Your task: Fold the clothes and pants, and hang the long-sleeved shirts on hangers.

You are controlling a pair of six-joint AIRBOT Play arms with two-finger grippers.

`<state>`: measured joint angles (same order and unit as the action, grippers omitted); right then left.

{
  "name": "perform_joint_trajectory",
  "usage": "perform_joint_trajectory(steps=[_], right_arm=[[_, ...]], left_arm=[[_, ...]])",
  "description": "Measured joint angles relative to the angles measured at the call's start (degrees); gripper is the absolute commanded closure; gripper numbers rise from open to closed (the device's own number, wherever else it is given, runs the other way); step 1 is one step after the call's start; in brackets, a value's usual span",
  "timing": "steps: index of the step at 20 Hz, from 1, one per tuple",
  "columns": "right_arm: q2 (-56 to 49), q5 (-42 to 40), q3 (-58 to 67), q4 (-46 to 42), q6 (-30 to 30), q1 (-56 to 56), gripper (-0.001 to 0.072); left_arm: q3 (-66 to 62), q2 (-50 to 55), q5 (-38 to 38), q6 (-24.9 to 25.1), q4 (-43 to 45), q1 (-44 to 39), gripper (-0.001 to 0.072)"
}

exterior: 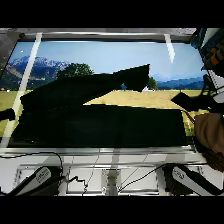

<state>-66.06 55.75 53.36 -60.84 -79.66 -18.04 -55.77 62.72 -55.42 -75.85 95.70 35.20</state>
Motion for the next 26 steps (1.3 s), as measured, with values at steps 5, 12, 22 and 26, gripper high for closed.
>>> perform_joint_trajectory(steps=[5, 12, 22, 26], right_arm=[[-16.81, -9.20, 10.12, 4.90, -6.91, 12.74, 0.0151], [-36.46, -12.09, 24.48, 16.13, -16.72, 17.20, 0.0164], [-42.71, -9.92, 28.59, 17.11, -24.92, 17.42, 0.0123], [-42.88, -3.17, 31.23, 11.34, -24.65, 15.80, 0.0120]], left_arm=[[-5.09, -2.95, 6.12, 0.02, -1.20, -3.82, 0.0020], [-6.32, -3.67, 13.31, 0.02, -1.49, -7.74, 0.0020], [-6.38, -3.74, 16.92, 0.04, -1.51, -8.39, 0.0021], [-6.38, -3.74, 17.22, 0.02, -1.51, -8.44, 0.0021]])
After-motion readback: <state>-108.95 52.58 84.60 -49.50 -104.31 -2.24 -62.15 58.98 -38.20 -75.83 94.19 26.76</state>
